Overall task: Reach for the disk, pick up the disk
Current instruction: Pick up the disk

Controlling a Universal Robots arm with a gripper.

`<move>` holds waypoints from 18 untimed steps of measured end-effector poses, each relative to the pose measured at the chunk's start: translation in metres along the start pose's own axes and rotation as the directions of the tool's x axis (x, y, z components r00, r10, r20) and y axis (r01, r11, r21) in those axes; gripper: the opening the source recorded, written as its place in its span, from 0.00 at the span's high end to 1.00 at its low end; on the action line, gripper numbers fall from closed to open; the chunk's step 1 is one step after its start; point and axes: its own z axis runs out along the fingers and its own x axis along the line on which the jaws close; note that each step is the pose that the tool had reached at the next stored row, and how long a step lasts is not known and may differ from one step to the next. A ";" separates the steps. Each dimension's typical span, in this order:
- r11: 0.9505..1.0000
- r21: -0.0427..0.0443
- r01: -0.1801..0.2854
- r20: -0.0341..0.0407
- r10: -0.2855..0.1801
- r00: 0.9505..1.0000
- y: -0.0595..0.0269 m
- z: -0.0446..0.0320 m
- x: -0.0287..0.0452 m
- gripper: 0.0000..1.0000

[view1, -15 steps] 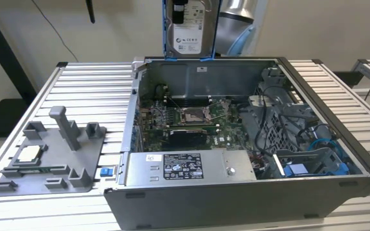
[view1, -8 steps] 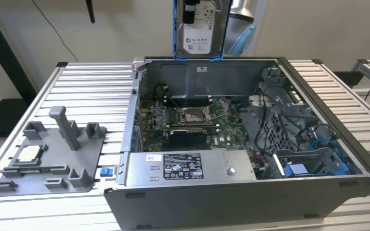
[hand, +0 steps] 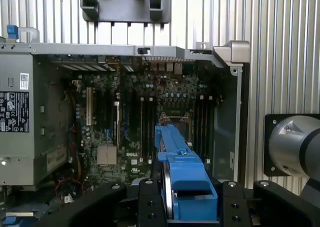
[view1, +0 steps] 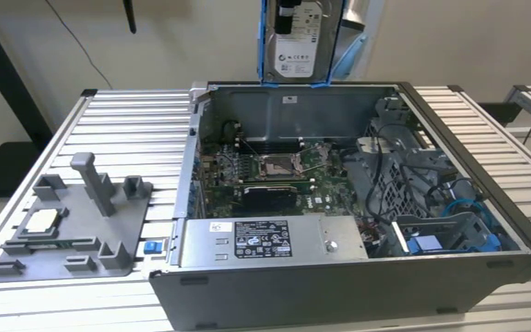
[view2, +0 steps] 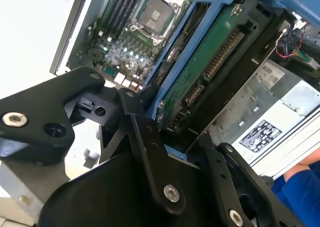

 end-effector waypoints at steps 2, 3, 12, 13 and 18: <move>1.000 0.000 0.000 0.000 0.000 1.000 -0.0007 0.0000 0.0000 1.00; 1.000 0.000 0.000 0.000 0.000 1.000 -0.0007 0.0000 0.0000 1.00; 1.000 0.000 0.000 0.000 0.000 1.000 -0.0011 0.0000 -0.0001 1.00; 1.000 0.000 0.000 0.000 0.000 1.000 -0.0012 0.0000 -0.0001 1.00; 1.000 0.000 0.000 0.000 0.000 1.000 -0.0016 -0.0001 0.0025 1.00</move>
